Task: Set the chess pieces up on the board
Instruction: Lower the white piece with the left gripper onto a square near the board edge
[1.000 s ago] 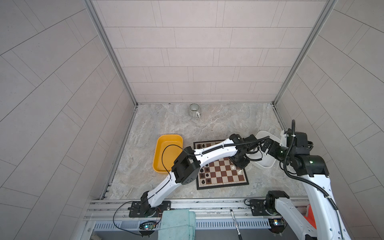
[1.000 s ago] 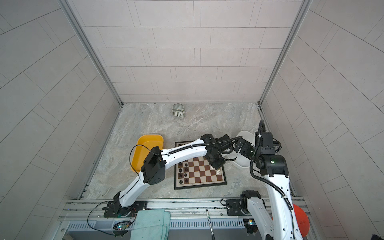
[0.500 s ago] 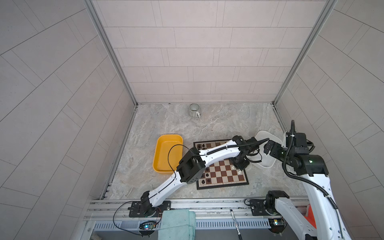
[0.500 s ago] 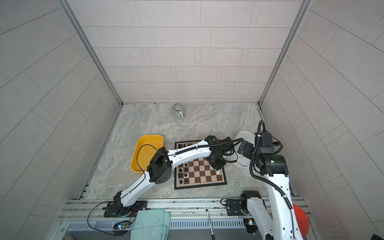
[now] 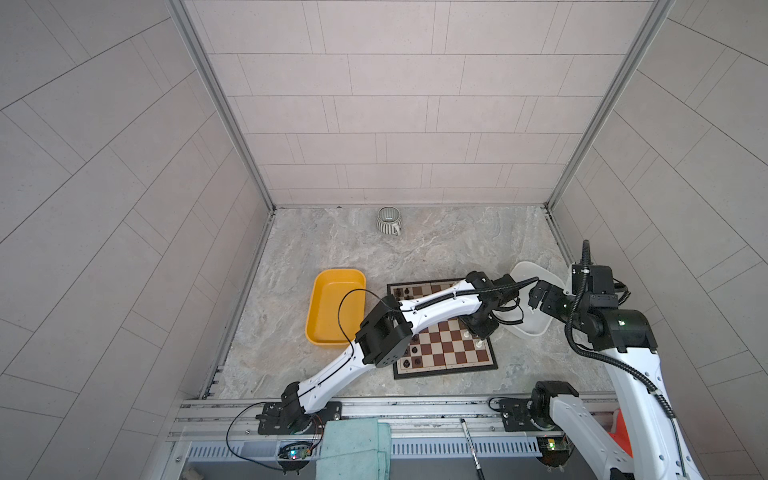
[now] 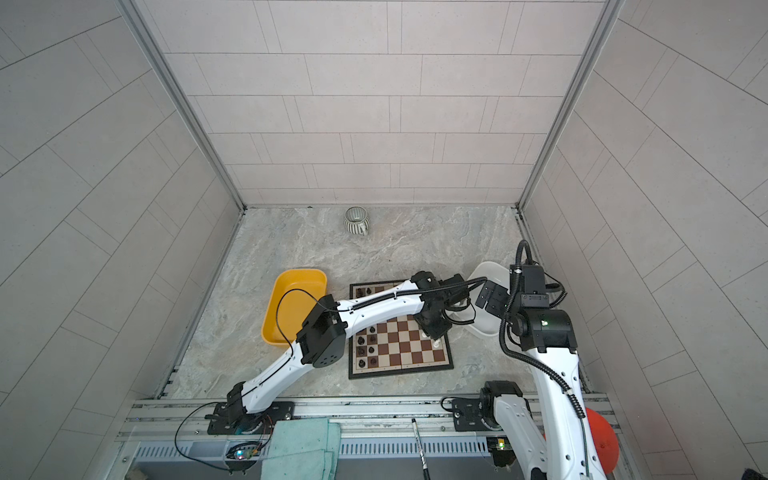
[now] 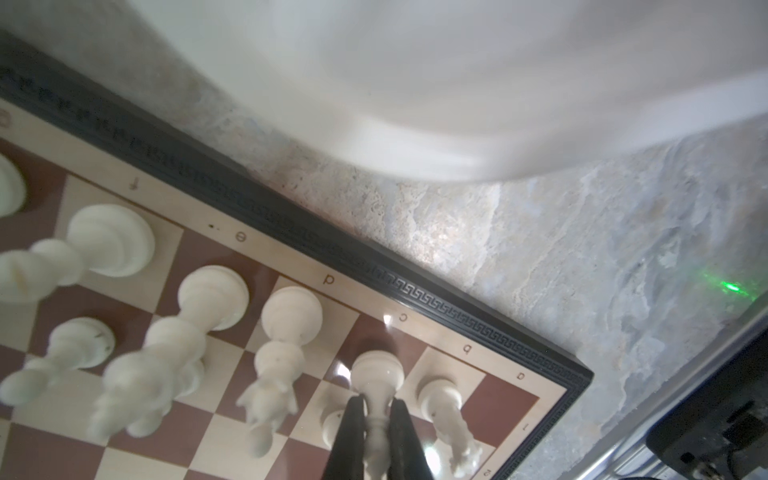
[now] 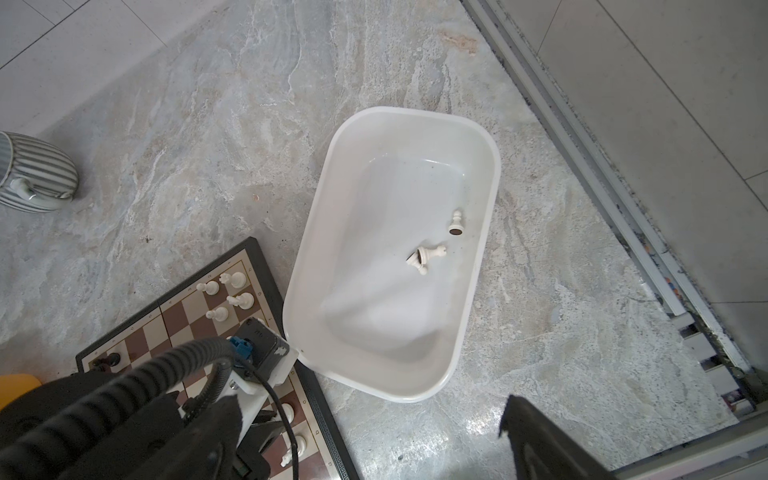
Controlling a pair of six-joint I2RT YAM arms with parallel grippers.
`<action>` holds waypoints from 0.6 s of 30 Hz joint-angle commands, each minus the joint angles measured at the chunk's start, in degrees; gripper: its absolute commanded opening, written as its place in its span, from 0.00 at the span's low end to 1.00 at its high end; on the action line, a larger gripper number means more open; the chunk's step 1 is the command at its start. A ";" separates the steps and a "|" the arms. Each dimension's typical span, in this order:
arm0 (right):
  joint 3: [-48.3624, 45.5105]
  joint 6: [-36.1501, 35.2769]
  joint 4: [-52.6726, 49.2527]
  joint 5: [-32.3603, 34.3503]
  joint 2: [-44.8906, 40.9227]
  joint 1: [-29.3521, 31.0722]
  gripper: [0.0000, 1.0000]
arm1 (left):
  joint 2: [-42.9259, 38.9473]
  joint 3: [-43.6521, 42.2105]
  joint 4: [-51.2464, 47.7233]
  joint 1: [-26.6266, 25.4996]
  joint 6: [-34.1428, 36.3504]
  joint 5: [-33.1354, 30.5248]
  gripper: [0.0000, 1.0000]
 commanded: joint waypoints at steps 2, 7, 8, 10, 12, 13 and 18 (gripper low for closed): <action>0.92 -0.63 -0.47 0.22 -0.25 -0.08 0.99 | 1.39 1.73 -1.83 -0.17 -0.18 -0.76 0.00; 1.24 -0.67 -0.47 0.15 -0.22 -0.08 0.99 | 1.60 1.59 -1.96 -0.17 -0.27 -0.57 0.05; 1.22 -0.71 -0.52 0.21 -0.20 -0.10 0.99 | 1.67 1.66 -1.83 -0.21 -0.27 -0.47 0.08; 1.32 -0.71 -0.46 0.06 -0.20 -0.13 0.99 | 1.69 1.81 -1.66 -0.24 -0.28 0.14 0.12; 1.43 -0.67 -0.59 0.04 -0.15 -0.08 0.99 | 1.61 1.92 -1.44 -0.24 -0.36 0.56 0.14; 1.43 -0.70 -0.58 0.09 -0.09 -0.08 0.99 | 1.67 1.92 -1.33 -0.23 -0.45 0.66 0.15; 1.60 -0.93 -0.67 0.04 -0.06 -0.09 0.99 | 1.67 2.10 -1.35 -0.16 -0.53 1.01 0.18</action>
